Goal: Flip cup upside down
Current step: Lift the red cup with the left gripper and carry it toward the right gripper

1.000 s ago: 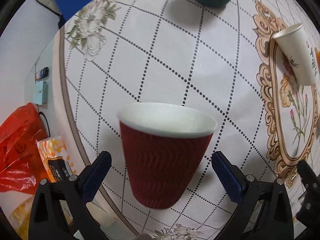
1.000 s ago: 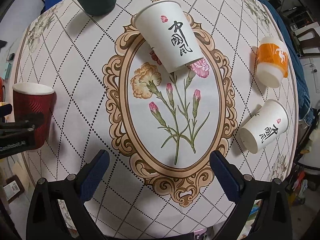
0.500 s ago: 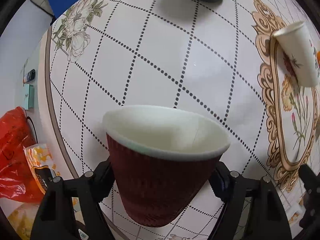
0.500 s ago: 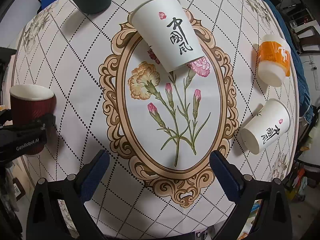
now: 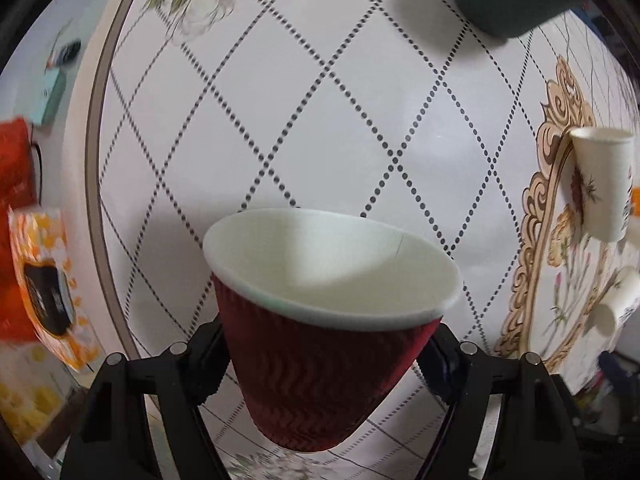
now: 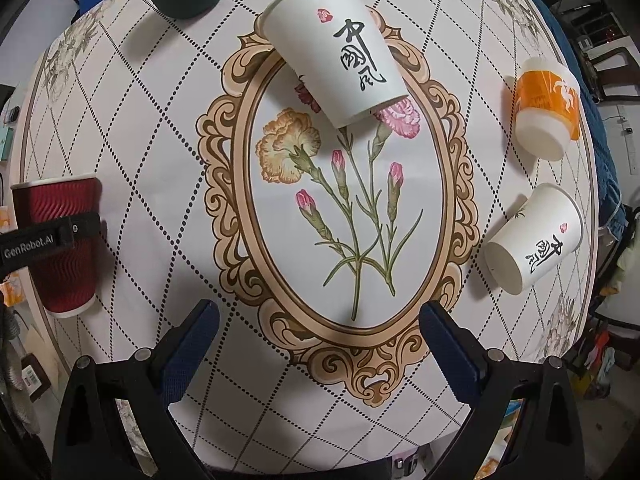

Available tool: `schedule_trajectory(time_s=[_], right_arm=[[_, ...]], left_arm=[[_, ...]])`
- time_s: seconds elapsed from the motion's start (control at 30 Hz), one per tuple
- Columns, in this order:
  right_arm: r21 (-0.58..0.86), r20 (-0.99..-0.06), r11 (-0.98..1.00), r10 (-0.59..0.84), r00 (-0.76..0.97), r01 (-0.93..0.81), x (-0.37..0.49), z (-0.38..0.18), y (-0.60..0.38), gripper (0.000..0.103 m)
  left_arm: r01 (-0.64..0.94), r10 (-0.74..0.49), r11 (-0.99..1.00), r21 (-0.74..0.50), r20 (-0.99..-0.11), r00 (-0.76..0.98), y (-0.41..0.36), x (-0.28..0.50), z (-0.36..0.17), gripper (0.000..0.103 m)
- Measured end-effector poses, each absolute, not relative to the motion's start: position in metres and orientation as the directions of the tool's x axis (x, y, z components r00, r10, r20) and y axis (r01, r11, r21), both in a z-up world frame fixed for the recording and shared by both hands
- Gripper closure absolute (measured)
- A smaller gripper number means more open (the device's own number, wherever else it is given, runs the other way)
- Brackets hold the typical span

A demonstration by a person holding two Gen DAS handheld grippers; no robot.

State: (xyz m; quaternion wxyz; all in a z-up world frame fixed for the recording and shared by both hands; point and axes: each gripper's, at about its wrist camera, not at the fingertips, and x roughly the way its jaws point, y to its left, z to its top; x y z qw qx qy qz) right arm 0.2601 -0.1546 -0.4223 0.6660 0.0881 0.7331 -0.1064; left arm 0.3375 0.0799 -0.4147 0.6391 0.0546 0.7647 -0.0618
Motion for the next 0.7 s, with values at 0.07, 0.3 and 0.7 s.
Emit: schedule_trajectory(time_s=[0.07,0.3,0.7], right_arm=[[-0.036,-0.996,0.961,-0.011,-0.093,0.275,0.256,-0.421,-0.154,0.001],[-0.017,-0.997,0.959,0.006,-0.083,0.281,0.232,-0.416,-0.157,0.001],[0.037,-0.997,0.978,0.05,-0.059,0.206,0.165,-0.405,-0.171,0.001]], left_arm=[[0.14,-0.018,0.989,-0.044,-0.983,-0.184,0.088,0.334,-0.413,0.025],[0.089,-0.051,0.994,-0.069,-0.981,-0.186,0.104,0.293,-0.395,0.025],[-0.062,-0.096,0.994,-0.086,-0.979,-0.181,0.1,0.157,-0.354,0.026]])
